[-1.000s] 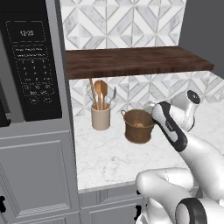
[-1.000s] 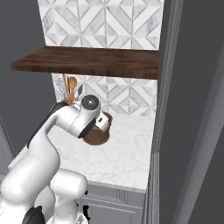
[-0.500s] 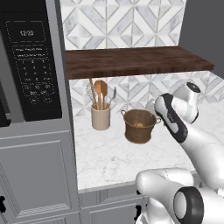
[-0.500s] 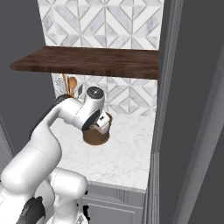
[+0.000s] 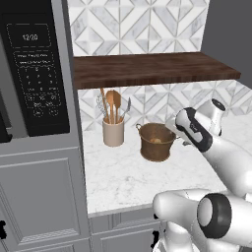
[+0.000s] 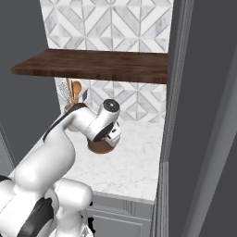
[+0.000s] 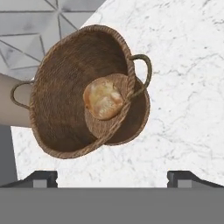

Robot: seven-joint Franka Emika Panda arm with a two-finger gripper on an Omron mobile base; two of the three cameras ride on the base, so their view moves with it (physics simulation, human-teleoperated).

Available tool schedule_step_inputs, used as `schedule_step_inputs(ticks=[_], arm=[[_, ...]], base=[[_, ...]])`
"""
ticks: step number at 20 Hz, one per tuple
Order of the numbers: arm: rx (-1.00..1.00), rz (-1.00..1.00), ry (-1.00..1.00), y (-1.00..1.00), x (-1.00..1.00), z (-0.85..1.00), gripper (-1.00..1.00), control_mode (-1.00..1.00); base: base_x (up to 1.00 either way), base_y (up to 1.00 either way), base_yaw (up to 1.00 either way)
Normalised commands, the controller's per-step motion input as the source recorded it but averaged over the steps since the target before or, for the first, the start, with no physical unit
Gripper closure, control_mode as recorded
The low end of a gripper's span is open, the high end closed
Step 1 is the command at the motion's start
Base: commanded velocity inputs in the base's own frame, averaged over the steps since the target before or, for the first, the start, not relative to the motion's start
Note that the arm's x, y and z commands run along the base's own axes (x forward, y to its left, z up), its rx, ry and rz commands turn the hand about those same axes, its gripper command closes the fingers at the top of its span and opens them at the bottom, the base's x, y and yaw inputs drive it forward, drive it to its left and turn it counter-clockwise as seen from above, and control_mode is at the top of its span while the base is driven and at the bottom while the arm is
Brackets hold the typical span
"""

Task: Open the cabinet, pick up the bread from the cabinet and place it in the basket. Then move the basket to the dining counter.

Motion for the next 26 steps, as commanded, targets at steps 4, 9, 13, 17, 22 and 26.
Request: schedule_step_inputs(ticks=[4,9,13,17,22,26], arm=[[0.0,0.0,0.1,0.0,0.28,-0.21,-1.0,-1.0],[-0.01,-0.05,0.09,0.04,0.28,-0.12,-1.0,-1.0],[-0.02,-0.1,0.03,0.01,0.25,-0.13,-1.0,-1.0],[-0.03,-0.08,0.0,0.0,0.16,-0.21,-1.0,-1.0],[-0.03,-0.07,0.0,0.01,0.02,-0.24,-1.0,-1.0],[-0.06,-0.07,0.01,0.16,0.0,-0.28,-1.0,-1.0]], base=[[0.0,0.0,0.0],[0.0,0.0,0.0],[0.0,0.0,0.0],[0.0,0.0,0.0],[0.0,0.0,0.0],[0.0,0.0,0.0]])
